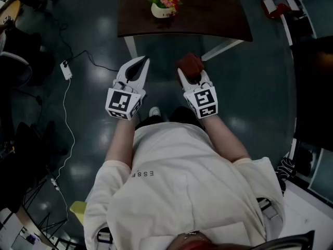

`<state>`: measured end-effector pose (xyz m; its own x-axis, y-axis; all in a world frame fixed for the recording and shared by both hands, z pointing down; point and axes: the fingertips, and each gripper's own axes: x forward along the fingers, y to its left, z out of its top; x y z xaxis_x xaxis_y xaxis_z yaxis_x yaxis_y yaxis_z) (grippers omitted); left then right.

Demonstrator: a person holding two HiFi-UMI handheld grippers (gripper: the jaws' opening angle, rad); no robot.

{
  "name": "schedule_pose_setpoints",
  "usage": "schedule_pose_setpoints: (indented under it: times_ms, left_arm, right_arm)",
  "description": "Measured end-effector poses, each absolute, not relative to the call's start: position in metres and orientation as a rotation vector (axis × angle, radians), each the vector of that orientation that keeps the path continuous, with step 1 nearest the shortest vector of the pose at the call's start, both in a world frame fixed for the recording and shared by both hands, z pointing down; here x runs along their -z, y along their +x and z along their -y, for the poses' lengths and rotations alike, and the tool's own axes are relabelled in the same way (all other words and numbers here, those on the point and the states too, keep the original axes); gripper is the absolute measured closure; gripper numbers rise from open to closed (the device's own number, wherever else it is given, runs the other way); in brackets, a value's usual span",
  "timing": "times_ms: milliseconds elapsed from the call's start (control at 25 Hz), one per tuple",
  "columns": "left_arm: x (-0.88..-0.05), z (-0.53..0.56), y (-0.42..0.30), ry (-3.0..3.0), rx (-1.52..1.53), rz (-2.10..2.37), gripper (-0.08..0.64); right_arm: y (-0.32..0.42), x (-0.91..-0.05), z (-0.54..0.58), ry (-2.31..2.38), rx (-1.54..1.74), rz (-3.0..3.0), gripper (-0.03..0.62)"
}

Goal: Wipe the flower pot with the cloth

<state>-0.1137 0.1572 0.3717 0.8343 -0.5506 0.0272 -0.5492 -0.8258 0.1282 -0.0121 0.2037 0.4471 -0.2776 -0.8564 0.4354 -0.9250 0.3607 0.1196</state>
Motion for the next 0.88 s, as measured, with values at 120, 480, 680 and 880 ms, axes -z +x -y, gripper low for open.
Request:
schedule_pose_setpoints:
  times_ms: [120,480,680,880]
  left_arm:
    - [-0.372,-0.156,-0.112,2.887,0.015,0.857,0.546]
    - [-0.378,-0.153,-0.115,2.872,0.015,0.849,0.546]
    - [-0.384,-0.146,-0.119,2.843,0.008,0.860,0.546]
    - [-0.392,-0.126,-0.115,2.815,-0.012,0.877,0.546]
  right_arm:
    - [-0.012,-0.447,-0.202,1.562,-0.220,2.201,0.548]
    - [-0.010,-0.452,-0.201,1.583,-0.233,2.171,0.546]
    - [-0.015,-0.455,-0.197,1.552,-0.241,2.195,0.546]
    - [-0.014,-0.467,-0.184,1.519,-0.292,2.200,0.546]
